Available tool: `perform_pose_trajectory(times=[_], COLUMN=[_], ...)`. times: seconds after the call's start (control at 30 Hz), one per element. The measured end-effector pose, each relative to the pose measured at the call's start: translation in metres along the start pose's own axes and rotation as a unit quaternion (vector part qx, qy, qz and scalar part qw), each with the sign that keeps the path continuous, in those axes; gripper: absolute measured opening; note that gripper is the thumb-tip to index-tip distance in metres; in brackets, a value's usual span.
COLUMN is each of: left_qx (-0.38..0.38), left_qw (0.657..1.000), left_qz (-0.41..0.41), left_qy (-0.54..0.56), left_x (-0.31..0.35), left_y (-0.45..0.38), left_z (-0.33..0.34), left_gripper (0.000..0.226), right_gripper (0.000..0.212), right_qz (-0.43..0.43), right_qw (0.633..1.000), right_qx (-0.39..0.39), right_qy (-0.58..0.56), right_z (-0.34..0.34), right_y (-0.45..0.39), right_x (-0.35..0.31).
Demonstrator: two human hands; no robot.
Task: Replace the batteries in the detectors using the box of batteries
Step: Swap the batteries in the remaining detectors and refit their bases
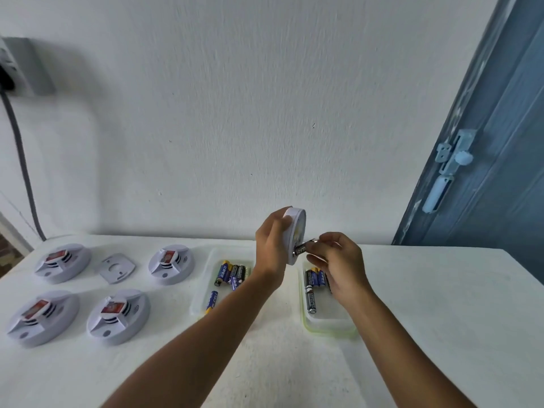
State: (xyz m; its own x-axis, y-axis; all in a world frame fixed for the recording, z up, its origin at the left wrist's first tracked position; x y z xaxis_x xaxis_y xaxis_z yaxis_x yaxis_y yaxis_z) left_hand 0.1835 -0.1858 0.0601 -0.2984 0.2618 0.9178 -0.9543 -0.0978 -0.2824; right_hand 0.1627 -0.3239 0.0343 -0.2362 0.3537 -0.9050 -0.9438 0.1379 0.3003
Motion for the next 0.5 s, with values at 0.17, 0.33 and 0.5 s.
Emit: perform_pose_trajectory(times=[0.17,0.33,0.5], left_qx=[0.054,0.096,0.104], left_qw=[0.997,0.985,0.977], left_qz=[-0.06,-0.127,-0.162], left_qy=[0.018,0.064,0.09], left_x=[-0.011,-0.022,-0.028], left_y=[0.002,0.006,0.011], left_z=[-0.02,-0.032,-0.032], left_gripper=[0.042,0.022,0.026], right_gripper=[0.014,0.011,0.016], right_qz=[-0.08,-0.017,-0.009], right_qw=[0.944,0.761,0.758], right_qx=[0.075,0.062,0.064], right_qy=[0.311,0.645,0.649], right_z=[-0.02,-0.017,-0.023], right_y=[-0.013,-0.038,-0.045], right_x=[-0.006,0.04,0.055])
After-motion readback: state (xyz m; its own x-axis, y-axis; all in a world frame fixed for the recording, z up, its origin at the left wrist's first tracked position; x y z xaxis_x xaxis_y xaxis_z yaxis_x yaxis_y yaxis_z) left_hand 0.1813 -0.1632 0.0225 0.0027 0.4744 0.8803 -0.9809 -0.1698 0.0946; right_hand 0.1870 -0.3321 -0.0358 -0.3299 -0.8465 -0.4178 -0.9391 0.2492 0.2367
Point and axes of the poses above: each hand's wrist, its own y-axis away from the middle knuckle, its own z-axis out of the palm, x = y × z, the point moved 8 cm from there along -y, towards the middle knuckle, and after that the axes turned 11 degrees about z, right-handed, at the moved point
